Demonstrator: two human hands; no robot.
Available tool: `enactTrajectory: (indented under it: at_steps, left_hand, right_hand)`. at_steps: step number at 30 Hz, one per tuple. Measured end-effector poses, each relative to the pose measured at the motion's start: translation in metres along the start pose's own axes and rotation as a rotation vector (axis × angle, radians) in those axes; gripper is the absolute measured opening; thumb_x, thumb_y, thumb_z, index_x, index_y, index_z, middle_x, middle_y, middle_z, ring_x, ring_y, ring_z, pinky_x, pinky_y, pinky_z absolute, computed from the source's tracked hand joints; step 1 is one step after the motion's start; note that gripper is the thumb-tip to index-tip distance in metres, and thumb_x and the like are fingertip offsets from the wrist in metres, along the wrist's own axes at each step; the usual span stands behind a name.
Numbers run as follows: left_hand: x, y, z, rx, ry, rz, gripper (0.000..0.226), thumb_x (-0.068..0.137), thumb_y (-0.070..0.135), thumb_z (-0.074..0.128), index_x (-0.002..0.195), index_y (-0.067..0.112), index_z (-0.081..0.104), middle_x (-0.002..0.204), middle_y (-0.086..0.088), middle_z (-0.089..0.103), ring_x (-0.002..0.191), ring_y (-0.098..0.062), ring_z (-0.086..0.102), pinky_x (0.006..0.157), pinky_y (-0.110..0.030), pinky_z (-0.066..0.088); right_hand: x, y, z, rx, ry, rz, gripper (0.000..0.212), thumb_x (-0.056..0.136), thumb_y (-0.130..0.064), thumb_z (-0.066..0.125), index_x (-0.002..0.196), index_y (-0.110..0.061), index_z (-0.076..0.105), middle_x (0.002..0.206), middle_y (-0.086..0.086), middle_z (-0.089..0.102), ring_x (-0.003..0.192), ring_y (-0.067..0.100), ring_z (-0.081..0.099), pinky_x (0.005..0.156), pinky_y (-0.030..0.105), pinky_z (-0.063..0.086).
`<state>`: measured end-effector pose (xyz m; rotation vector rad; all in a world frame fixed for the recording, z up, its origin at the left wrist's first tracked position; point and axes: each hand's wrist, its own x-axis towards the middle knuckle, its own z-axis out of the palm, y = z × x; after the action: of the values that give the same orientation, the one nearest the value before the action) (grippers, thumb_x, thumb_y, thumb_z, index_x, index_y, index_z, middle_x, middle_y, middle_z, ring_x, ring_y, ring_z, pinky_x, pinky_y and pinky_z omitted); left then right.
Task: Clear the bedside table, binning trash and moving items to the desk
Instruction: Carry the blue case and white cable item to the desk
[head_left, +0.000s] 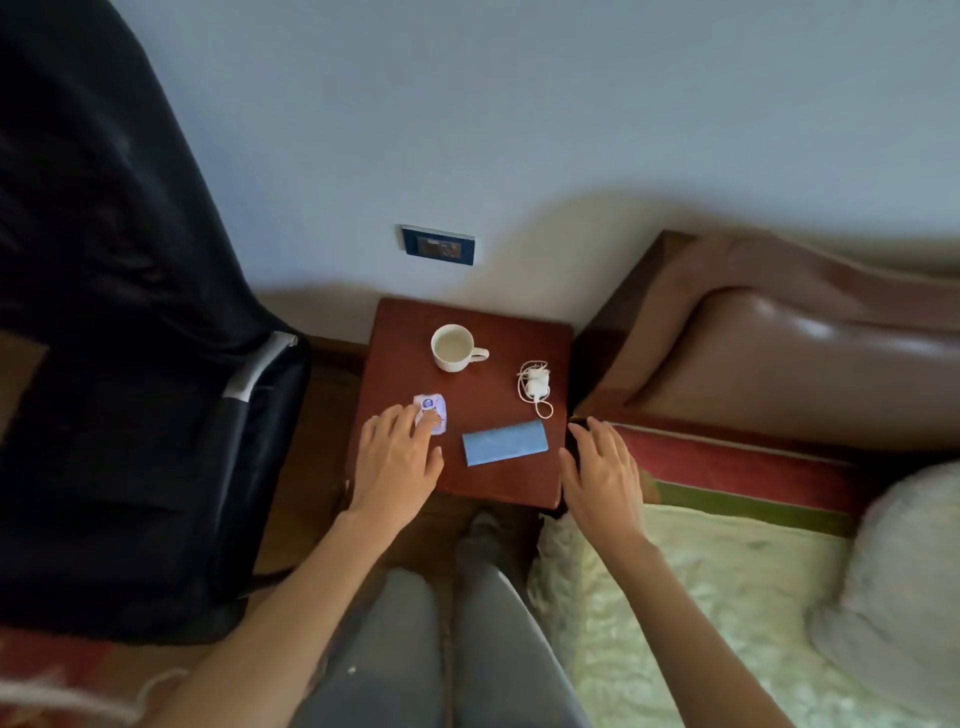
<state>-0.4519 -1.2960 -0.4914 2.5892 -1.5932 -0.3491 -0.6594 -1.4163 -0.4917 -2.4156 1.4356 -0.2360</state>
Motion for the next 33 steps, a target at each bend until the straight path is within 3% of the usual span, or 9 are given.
enactTrajectory:
  at_steps: [8,12,18,22,26,33]
  left_hand:
    - [0.054,0.013,0.078,-0.025,-0.062,-0.009,0.043,0.084,0.031,0.064,0.123,0.011,0.058,0.125,-0.014,0.06,0.117,-0.031,0.054,0.096,-0.046,0.047]
    - [0.076,0.017,0.133,0.011,-0.103,0.084,0.049,0.084,0.04,0.063,0.124,0.012,0.056,0.125,-0.011,0.06,0.116,-0.03,0.054,0.095,-0.045,0.045]
    - [0.095,0.02,0.218,-0.07,-0.175,0.201,0.063,0.078,0.049,0.065,0.129,0.013,0.052,0.125,-0.008,0.058,0.116,-0.029,0.052,0.096,-0.045,0.042]
    - [0.103,0.023,0.258,-0.101,-0.212,0.228,0.077,0.069,0.052,0.072,0.131,0.013,0.049,0.126,-0.008,0.057,0.116,-0.029,0.052,0.095,-0.044,0.043]
    - [0.107,0.03,0.275,-0.149,-0.136,0.234,0.078,0.06,0.044,0.082,0.127,0.014,0.053,0.116,-0.007,0.061,0.103,-0.028,0.057,0.085,-0.041,0.048]
    - [0.103,0.03,0.28,-0.244,0.04,0.131,0.064,0.061,0.037,0.079,0.118,0.013,0.061,0.104,-0.006,0.065,0.09,-0.027,0.059,0.075,-0.039,0.049]
  right_hand:
    - [0.042,0.038,0.062,0.046,-0.048,0.021,0.032,0.082,-0.007,0.066,0.113,-0.004,0.063,0.119,0.022,0.062,0.113,0.042,0.057,0.093,0.05,0.048]
    - [0.048,0.055,0.103,0.034,-0.029,-0.002,0.036,0.08,-0.004,0.067,0.115,-0.003,0.062,0.117,0.021,0.062,0.11,0.043,0.059,0.088,0.051,0.05]
    - [0.031,0.091,0.161,0.034,-0.062,0.096,0.04,0.089,-0.024,0.044,0.118,-0.002,0.061,0.122,0.024,0.059,0.115,0.042,0.055,0.095,0.053,0.047]
    - [0.014,0.112,0.186,0.018,-0.08,0.131,0.038,0.091,-0.025,0.045,0.117,-0.001,0.061,0.123,0.023,0.059,0.115,0.041,0.055,0.095,0.053,0.046]
    - [0.005,0.116,0.197,0.028,-0.058,0.177,0.039,0.091,-0.025,0.044,0.116,0.0,0.061,0.123,0.022,0.06,0.114,0.04,0.056,0.096,0.054,0.046]
    - [0.018,0.113,0.198,0.119,-0.045,0.159,0.04,0.093,-0.024,0.043,0.121,0.0,0.058,0.124,0.021,0.059,0.117,0.037,0.054,0.099,0.049,0.044]
